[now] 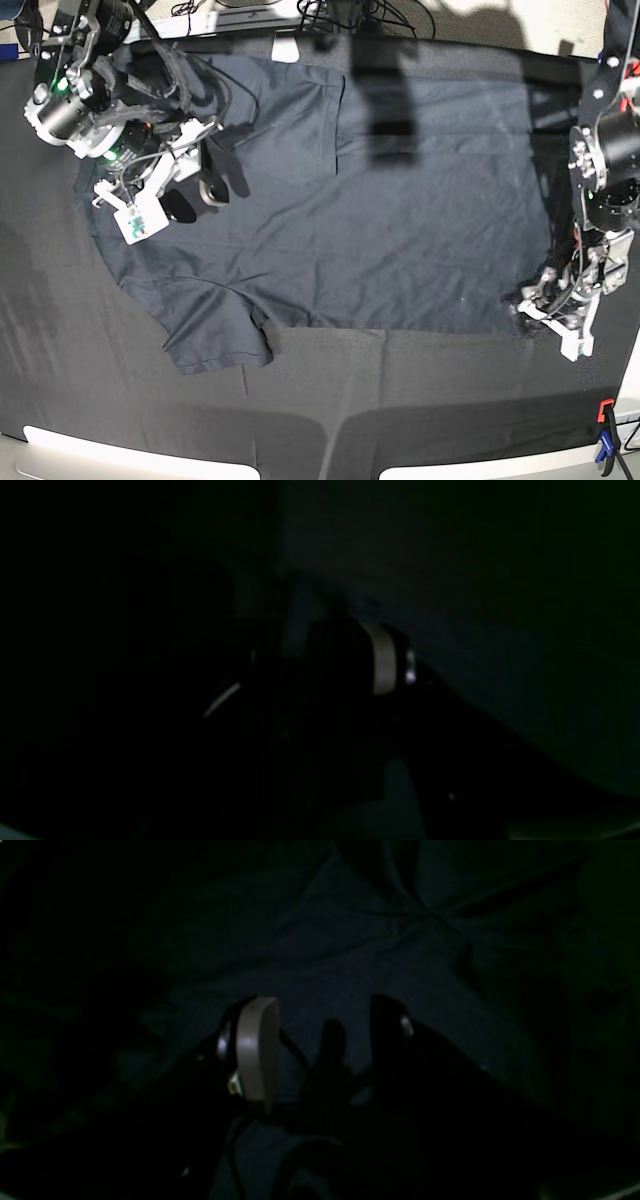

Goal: Layout the t-shirt on the table in an organized manner, then fold the t-shirt properly
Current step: 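Move both grippers to the hem corners and grasp them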

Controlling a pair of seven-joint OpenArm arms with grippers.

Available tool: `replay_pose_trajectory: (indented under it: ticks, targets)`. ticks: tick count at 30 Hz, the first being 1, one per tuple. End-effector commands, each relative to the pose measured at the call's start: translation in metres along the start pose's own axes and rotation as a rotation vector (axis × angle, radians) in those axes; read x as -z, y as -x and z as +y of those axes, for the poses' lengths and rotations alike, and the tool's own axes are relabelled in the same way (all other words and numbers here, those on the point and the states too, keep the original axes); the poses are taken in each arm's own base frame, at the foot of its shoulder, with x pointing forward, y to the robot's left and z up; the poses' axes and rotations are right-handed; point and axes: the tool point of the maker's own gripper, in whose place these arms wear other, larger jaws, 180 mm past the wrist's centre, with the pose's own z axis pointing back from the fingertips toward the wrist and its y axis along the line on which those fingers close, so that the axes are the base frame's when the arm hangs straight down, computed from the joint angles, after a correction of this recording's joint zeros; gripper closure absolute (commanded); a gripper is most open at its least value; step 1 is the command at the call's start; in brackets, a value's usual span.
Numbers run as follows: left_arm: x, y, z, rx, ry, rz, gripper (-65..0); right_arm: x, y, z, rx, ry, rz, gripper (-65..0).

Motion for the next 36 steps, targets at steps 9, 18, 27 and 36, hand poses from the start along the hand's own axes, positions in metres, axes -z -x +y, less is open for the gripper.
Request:
replay_pose_trajectory:
  ticks: [9,18,27,36]
  targets:
    - [0.003,-0.017,-0.019,-0.006,0.058,-0.051,-21.5,-0.003,-0.011,0.0,-0.017,-0.003,-0.04,-29.1]
    - [0.006,-0.013,-0.036,-0.008,0.104,-0.045,-6.9,-0.003,-0.011,0.0,-0.017,-0.002,-0.042,-29.1]
    - [0.006,-0.008,-0.035,-0.006,0.102,-0.018,0.0,-0.001,-0.039,-0.028,-0.079,0.097,-0.151,-32.7]
    - [0.006,0.001,-0.035,-0.004,0.102,0.03,0.0,0.053,-0.03,-0.122,0.092,0.167,-0.026,-33.4]
